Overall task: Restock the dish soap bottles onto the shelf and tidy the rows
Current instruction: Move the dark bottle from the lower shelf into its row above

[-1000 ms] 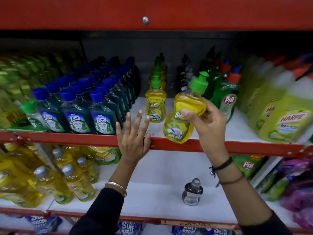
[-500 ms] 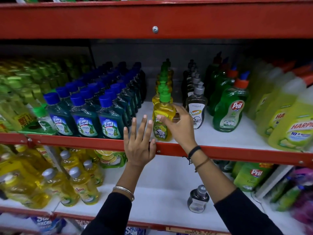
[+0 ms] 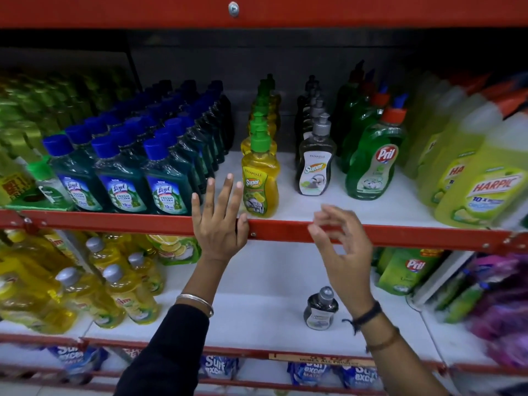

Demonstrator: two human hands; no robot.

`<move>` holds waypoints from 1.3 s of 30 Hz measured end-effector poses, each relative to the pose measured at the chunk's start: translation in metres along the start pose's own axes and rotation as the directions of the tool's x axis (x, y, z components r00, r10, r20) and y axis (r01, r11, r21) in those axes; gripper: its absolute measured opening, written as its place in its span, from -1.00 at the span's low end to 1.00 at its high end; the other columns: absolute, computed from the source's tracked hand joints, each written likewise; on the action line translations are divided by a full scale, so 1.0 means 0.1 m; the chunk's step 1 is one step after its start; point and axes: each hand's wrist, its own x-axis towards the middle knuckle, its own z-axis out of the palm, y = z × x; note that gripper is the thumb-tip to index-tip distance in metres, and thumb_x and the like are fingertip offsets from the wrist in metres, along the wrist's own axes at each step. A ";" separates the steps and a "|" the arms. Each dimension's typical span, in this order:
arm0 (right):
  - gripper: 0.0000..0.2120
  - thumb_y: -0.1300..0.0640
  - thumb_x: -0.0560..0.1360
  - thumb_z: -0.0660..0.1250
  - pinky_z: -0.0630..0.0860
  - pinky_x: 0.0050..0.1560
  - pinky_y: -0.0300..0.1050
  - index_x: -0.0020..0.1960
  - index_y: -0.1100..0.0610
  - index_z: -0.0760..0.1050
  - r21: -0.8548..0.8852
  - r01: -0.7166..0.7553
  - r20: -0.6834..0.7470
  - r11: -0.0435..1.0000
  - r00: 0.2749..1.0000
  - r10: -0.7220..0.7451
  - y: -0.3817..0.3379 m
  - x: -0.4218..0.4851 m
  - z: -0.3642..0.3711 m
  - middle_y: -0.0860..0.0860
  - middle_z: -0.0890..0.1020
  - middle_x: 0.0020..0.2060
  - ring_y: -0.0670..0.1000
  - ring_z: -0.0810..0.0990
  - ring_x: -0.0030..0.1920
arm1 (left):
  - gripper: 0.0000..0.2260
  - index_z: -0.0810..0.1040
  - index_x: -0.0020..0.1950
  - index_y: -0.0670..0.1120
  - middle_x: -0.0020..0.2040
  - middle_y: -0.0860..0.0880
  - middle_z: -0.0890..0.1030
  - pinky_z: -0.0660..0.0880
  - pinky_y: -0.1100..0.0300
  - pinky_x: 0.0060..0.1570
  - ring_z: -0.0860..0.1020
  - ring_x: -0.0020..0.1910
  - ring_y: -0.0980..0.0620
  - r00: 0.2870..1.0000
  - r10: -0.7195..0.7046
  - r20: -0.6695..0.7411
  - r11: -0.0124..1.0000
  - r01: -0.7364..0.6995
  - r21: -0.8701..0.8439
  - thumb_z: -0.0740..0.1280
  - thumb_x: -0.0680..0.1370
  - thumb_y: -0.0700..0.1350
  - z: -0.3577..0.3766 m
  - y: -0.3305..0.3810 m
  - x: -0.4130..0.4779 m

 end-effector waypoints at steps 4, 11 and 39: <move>-0.73 -0.11 0.44 0.33 0.57 -0.04 -0.12 0.09 -0.04 0.52 -0.186 -0.170 0.080 0.968 0.979 0.187 0.53 -0.50 -0.38 -0.13 0.59 -0.02 -0.06 0.60 0.02 | -0.53 0.30 0.50 -0.06 0.46 -0.06 0.38 0.12 -0.15 0.45 0.28 0.48 -0.15 1.000 -0.003 -0.016 1.000 0.003 -0.010 -0.03 0.62 0.05 0.02 0.00 -0.02; -0.45 0.01 0.44 0.43 0.37 0.25 -0.17 0.36 0.03 0.31 -0.450 -0.472 0.284 0.758 0.730 0.622 1.55 -1.11 -0.75 0.01 0.44 0.29 0.00 0.42 0.29 | -0.53 0.27 0.51 -0.04 0.47 -0.09 0.37 0.17 -0.17 0.43 0.27 0.49 -0.17 0.999 -0.027 -0.046 0.999 0.026 -0.035 -0.04 0.63 0.05 0.04 0.02 -0.02; -0.66 0.15 0.26 0.54 0.56 -0.09 -0.26 0.00 0.00 0.56 0.038 -0.104 0.061 0.994 0.993 0.102 -0.32 0.53 -0.50 -0.16 0.72 -0.15 -0.11 0.68 -0.10 | -0.53 0.28 0.51 -0.04 0.49 -0.07 0.33 0.25 -0.11 0.38 0.25 0.50 -0.16 0.999 -0.033 0.020 0.999 0.033 -0.005 -0.04 0.62 0.04 -0.02 0.02 -0.02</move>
